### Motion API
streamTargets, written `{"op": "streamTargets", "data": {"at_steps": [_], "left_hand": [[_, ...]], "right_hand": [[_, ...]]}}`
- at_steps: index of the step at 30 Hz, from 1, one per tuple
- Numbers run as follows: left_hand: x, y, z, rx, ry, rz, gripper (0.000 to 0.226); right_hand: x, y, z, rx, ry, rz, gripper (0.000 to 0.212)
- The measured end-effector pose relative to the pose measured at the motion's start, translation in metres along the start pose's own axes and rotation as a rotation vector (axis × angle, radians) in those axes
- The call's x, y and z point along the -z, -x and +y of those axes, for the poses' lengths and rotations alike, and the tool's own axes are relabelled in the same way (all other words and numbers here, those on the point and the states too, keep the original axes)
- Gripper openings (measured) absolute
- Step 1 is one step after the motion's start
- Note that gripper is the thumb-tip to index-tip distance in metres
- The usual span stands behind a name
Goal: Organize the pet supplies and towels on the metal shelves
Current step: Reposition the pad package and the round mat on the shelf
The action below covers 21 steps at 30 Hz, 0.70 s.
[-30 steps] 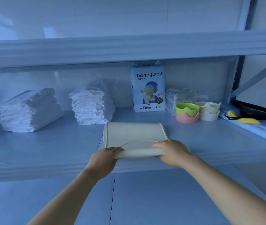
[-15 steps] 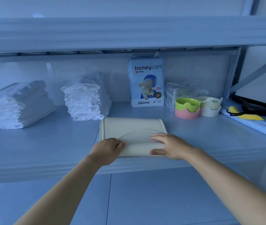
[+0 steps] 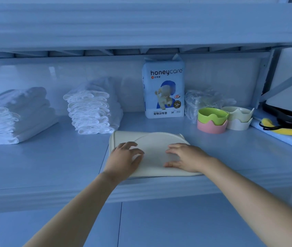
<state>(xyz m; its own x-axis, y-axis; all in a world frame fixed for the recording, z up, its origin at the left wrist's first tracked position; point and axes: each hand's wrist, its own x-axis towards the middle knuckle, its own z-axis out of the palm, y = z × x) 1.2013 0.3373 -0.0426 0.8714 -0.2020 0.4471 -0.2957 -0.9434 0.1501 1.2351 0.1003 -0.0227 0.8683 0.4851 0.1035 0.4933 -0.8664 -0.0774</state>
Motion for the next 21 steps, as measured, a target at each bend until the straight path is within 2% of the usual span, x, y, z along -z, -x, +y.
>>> {"op": "streamTargets", "data": {"at_steps": [2, 5, 8, 10, 13, 17, 21], "left_hand": [[0.001, 0.003, -0.002, -0.103, 0.115, 0.052, 0.043], [0.007, 0.010, -0.006, -0.193, 0.123, -0.073, 0.058], [0.015, 0.015, -0.009, -0.194, 0.027, -0.182, 0.069], [0.020, 0.017, -0.005, -0.145, -0.029, -0.225, 0.064], [0.021, 0.012, 0.001, -0.044, -0.060, -0.231, 0.048], [0.016, 0.004, 0.004, 0.014, -0.059, -0.206, 0.052], [0.007, 0.001, 0.002, -0.103, -0.014, -0.067, 0.047]], "right_hand": [[0.001, 0.000, 0.000, 0.008, 0.003, 0.041, 0.066], [0.001, -0.002, -0.001, 0.020, -0.003, 0.120, 0.064], [0.003, 0.001, -0.003, 0.027, -0.061, 0.280, 0.045], [0.006, 0.008, -0.005, 0.030, -0.149, 0.352, 0.031], [0.010, 0.017, -0.006, 0.049, -0.217, 0.317, 0.024], [0.008, 0.014, -0.005, 0.060, -0.181, 0.283, 0.031], [0.004, 0.005, -0.002, 0.037, -0.165, 0.255, 0.033]]}}
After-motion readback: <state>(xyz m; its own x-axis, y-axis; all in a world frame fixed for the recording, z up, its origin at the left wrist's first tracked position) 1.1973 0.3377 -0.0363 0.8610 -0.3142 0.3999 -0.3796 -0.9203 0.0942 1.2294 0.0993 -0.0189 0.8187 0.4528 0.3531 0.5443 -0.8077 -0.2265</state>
